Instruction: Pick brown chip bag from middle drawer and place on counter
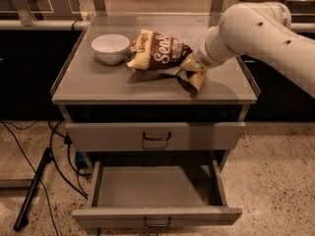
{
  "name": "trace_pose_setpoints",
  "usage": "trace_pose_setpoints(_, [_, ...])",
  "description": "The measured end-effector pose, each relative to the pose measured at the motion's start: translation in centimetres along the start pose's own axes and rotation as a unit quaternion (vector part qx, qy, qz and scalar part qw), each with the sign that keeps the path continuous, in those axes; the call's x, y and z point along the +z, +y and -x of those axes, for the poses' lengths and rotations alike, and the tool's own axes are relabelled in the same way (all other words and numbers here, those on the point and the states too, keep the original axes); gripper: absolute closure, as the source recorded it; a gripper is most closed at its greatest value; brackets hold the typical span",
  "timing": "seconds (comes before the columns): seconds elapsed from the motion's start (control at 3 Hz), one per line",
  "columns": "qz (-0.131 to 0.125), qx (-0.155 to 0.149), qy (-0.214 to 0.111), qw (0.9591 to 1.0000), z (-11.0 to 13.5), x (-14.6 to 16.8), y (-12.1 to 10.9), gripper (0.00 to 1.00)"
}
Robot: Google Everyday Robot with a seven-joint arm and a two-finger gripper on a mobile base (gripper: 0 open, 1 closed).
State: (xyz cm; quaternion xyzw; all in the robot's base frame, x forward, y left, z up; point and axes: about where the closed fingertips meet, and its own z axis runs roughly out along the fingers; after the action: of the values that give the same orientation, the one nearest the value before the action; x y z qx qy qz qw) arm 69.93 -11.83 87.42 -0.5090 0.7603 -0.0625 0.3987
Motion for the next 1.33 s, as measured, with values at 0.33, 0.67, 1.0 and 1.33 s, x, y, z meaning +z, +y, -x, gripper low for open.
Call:
trace_pose_setpoints(0.33, [0.000, 0.000, 0.000, 1.0000, 0.00, 0.00, 0.00, 0.51])
trace_pose_setpoints(0.67, [0.000, 0.000, 0.000, 1.0000, 0.00, 0.00, 0.00, 0.19])
trace_pose_setpoints(1.0, [0.000, 0.000, 0.000, 1.0000, 0.01, 0.01, 0.01, 0.00])
trace_pose_setpoints(1.33, [0.000, 0.000, 0.000, 1.0000, 0.01, 0.01, 0.01, 0.00])
